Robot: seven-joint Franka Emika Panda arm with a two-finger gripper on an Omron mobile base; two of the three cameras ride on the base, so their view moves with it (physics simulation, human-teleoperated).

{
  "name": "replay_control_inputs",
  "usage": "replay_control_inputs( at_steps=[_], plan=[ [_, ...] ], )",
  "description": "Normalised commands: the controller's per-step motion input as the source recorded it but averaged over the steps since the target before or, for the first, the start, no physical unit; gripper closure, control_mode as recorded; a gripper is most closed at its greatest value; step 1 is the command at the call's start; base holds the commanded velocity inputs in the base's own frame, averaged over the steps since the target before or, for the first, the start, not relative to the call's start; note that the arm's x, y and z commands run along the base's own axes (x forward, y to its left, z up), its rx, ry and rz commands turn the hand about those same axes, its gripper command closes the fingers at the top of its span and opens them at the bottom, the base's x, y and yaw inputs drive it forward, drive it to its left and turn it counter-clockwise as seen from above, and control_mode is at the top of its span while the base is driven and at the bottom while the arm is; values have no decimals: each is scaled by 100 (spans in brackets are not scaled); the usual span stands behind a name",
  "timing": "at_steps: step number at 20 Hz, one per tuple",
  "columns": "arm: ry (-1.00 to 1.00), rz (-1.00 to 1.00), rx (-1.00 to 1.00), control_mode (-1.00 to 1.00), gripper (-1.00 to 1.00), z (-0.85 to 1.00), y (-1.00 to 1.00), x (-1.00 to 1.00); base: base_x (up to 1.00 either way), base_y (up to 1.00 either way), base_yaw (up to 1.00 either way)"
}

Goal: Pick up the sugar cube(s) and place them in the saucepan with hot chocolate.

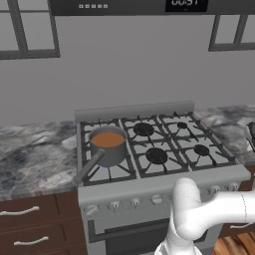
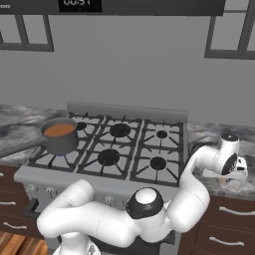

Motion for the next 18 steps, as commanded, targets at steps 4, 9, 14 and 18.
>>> replay_control_inputs(
  at_steps=[4,9,14,18],
  plan=[
    [0,0,0,-100,100,-1,0,0,0,0,0],
    [-9,0,0,-100,100,21,7,-45,0,0,0],
    [-22,0,0,-100,100,75,37,-63,0,0,0],
    [-23,0,0,-100,100,86,71,-42,0,0,0]
  ],
)
